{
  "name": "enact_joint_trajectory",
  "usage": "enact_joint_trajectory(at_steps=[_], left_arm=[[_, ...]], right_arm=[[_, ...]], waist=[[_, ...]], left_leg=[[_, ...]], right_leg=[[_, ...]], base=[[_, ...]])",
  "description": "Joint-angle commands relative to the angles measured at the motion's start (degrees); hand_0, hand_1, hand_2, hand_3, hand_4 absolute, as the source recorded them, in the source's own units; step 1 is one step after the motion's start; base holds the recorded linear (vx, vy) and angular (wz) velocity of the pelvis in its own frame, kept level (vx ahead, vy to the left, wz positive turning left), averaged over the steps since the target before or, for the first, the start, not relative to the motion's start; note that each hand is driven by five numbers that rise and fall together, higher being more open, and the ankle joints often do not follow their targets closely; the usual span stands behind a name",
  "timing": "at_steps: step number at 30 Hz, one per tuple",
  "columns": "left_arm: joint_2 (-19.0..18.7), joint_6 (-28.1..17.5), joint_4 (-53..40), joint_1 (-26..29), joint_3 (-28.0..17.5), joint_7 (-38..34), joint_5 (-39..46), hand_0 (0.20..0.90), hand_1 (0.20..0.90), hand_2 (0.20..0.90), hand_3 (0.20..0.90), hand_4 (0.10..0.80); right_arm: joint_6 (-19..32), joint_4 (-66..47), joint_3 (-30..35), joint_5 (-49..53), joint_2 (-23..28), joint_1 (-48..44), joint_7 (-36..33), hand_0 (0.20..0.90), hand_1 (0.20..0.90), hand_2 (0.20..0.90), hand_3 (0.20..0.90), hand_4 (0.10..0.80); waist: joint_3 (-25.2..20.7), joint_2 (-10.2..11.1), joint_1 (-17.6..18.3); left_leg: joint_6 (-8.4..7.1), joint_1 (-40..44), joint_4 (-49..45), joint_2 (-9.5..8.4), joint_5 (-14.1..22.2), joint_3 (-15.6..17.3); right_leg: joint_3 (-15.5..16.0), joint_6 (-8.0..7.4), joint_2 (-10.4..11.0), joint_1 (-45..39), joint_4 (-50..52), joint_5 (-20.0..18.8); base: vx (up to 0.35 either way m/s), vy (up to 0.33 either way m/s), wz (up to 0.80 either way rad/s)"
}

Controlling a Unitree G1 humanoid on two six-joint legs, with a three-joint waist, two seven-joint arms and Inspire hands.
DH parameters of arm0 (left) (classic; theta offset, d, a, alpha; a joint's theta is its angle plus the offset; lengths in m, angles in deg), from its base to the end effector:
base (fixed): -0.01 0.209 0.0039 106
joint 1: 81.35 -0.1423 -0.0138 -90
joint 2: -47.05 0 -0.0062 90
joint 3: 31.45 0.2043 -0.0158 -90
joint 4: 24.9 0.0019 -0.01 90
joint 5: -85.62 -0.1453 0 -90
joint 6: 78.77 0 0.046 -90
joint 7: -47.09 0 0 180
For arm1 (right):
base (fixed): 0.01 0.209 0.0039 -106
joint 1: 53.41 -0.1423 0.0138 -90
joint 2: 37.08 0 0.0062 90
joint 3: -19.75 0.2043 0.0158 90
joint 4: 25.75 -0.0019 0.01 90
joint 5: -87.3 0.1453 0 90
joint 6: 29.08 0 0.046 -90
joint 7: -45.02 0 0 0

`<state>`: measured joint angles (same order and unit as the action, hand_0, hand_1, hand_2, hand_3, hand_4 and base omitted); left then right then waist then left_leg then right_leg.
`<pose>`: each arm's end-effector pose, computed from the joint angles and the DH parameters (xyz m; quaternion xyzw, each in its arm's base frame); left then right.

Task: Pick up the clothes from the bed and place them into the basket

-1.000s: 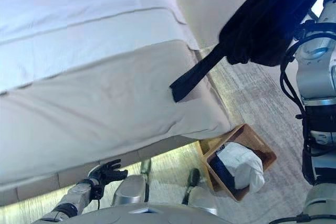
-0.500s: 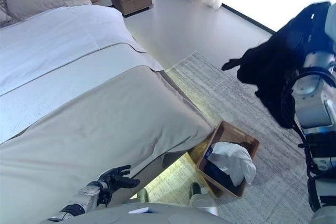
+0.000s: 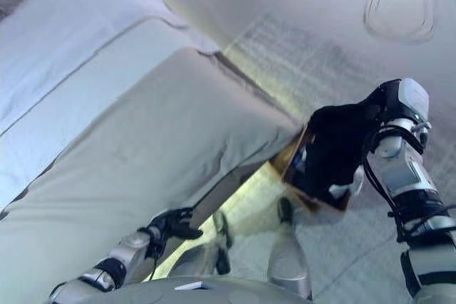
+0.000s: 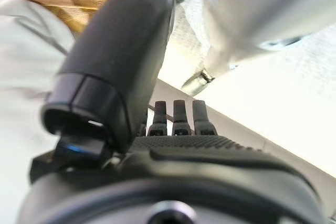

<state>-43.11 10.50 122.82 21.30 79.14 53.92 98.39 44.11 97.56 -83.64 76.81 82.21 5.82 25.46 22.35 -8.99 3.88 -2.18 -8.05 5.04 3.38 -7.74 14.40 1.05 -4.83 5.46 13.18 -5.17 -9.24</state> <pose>0.1894 0.2056 -0.0992 0.1056 0.4028 -0.1019 0.9035 0.2997 -0.3200 0.1053 -0.4973 0.0927 -0.2542 0.8243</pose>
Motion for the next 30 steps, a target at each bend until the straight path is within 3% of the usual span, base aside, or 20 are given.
enact_joint_trajectory(at_steps=[1,4,5,6,7,13,16,19,22,25,28,30], left_arm=[[-1.7,-3.8,-0.3,3.4,2.5,-1.0,3.5,0.900,0.900,0.900,0.900,0.800],[-2.3,-5.0,-3.4,5.4,4.1,-1.0,4.5,0.900,0.900,0.900,0.900,0.800],[-2.6,-5.4,-3.9,6.0,4.5,-0.8,4.9,0.900,0.900,0.900,0.900,0.800],[-2.7,-5.9,-5.0,6.8,5.4,-0.9,5.5,0.900,0.900,0.900,0.900,0.800],[-2.9,-6.0,-5.8,7.3,5.9,-0.9,5.8,0.900,0.900,0.900,0.900,0.800],[-3.8,-6.5,-8.2,8.3,8.6,-0.5,7.6,0.900,0.900,0.900,0.900,0.800],[-3.8,-5.7,-8.9,6.5,8.5,-0.7,7.7,0.900,0.900,0.900,0.900,0.800],[-3.6,-4.5,-8.1,5.0,7.3,-0.6,6.9,0.900,0.900,0.900,0.900,0.800],[-3.8,-2.9,-6.5,4.5,5.6,-0.1,5.8,0.900,0.900,0.900,0.900,0.800],[-4.1,-1.5,-4.1,3.0,2.8,1.1,4.2,0.900,0.900,0.900,0.900,0.800],[-4.2,-1.2,-2.7,2.1,1.7,1.4,2.9,0.900,0.900,0.900,0.900,0.800],[-4.3,-1.0,-0.4,0.4,0.0,1.4,1.2,0.900,0.900,0.900,0.900,0.800]], right_arm=[[-0.1,2.4,-3.2,-3.9,1.6,-12.3,-4.1,0.300,0.300,0.300,0.200,0.100],[-2.3,10.7,-7.1,-2.7,1.2,-16.9,-3.2,0.300,0.300,0.300,0.200,0.100],[-3.0,13.3,-8.3,-2.2,1.0,-18.2,-3.8,0.326,0.326,0.326,0.230,0.130],[-2.5,17.9,-9.3,0.0,0.8,-20.4,-4.8,0.848,0.848,0.848,0.840,0.740],[-3.6,20.3,-9.6,1.0,0.6,-21.8,-5.3,0.900,0.900,0.900,0.900,0.800],[-9.2,31.5,-11.8,0.7,1.2,-29.2,-7.9,0.900,0.900,0.900,0.900,0.800],[-9.0,31.7,-10.4,1.5,1.3,-28.3,-9.7,0.900,0.900,0.900,0.900,0.800],[-7.4,30.2,-7.8,4.5,0.5,-25.3,-12.2,0.900,0.900,0.900,0.900,0.800],[-3.7,28.7,-3.9,10.1,-1.2,-19.8,-10.6,0.900,0.900,0.900,0.900,0.800],[2.7,25.4,1.9,17.7,-5.6,-8.8,-8.5,0.900,0.900,0.900,0.900,0.800],[5.6,23.6,3.8,20.5,-8.8,-3.2,-7.9,0.900,0.900,0.900,0.900,0.800],[9.3,21.9,5.4,24.4,-13.6,5.0,-6.6,0.900,0.900,0.900,0.900,0.800]], waist=[[3.2,1.5,0.3],[5.9,-0.2,-0.2],[6.6,-0.7,-0.5],[7.4,-1.6,-0.8],[7.4,-2.2,-1.2],[7.4,-6.0,-2.7],[7.4,-6.3,-2.7],[7.4,-5.2,-2.4],[7.4,-3.4,-2.0],[6.0,-0.5,-1.3],[4.6,1.2,-1.2],[1.9,3.8,-1.0]], left_leg=[[-0.20,-4.3,-7.7,-2.38,7.7,-6.3],[-0.37,-7.9,-9.1,-2.89,6.8,-7.1],[-0.45,-8.8,-9.5,-3.00,6.6,-7.3],[-0.44,-10.2,-10.0,-3.20,6.2,-7.8],[-0.42,-11.3,-10.2,-3.37,5.8,-8.1],[-0.57,-16.0,-8.6,-4.33,3.3,-9.1],[-0.74,-15.4,-7.3,-4.28,3.0,-8.6],[-0.88,-13.6,-6.2,-3.74,3.3,-7.9],[-0.98,-11.0,-5.8,-3.12,3.9,-7.4],[-0.96,-6.6,-5.4,-2.42,5.3,-6.7],[-0.88,-4.6,-4.6,-2.11,6.0,-6.3],[-0.60,-1.3,-3.3,-1.82,6.7,-5.9]], right_leg=[[4.7,1.73,-0.6,2.1,8.4,8.3],[4.7,2.14,-0.2,6.2,10.3,8.2],[4.9,2.24,-0.1,7.1,10.8,8.3],[5.3,2.42,0.1,8.4,11.7,8.4],[5.5,2.57,0.2,9.6,12.3,8.5],[5.9,2.63,1.0,15.4,14.0,8.5],[6.1,2.49,0.9,15.3,12.8,7.8],[6.5,2.37,0.5,13.8,12.0,7.7],[7.0,2.32,0.1,11.3,11.6,7.9],[7.2,2.34,-0.6,6.7,10.1,7.9],[7.2,2.10,-0.8,4.6,8.9,7.6],[7.2,1.80,-1.3,1.0,7.1,7.3]], base=[[-0.105,-0.081,-0.18],[-0.115,-0.093,-0.06],[-0.101,-0.097,0.00],[-0.088,-0.097,0.01],[-0.075,-0.095,-0.01],[-0.036,-0.027,0.06],[0.020,0.083,0.15],[0.028,0.077,0.06],[0.044,0.041,0.08],[0.103,0.055,0.10],[0.077,0.038,0.10],[0.128,0.055,-0.02]])
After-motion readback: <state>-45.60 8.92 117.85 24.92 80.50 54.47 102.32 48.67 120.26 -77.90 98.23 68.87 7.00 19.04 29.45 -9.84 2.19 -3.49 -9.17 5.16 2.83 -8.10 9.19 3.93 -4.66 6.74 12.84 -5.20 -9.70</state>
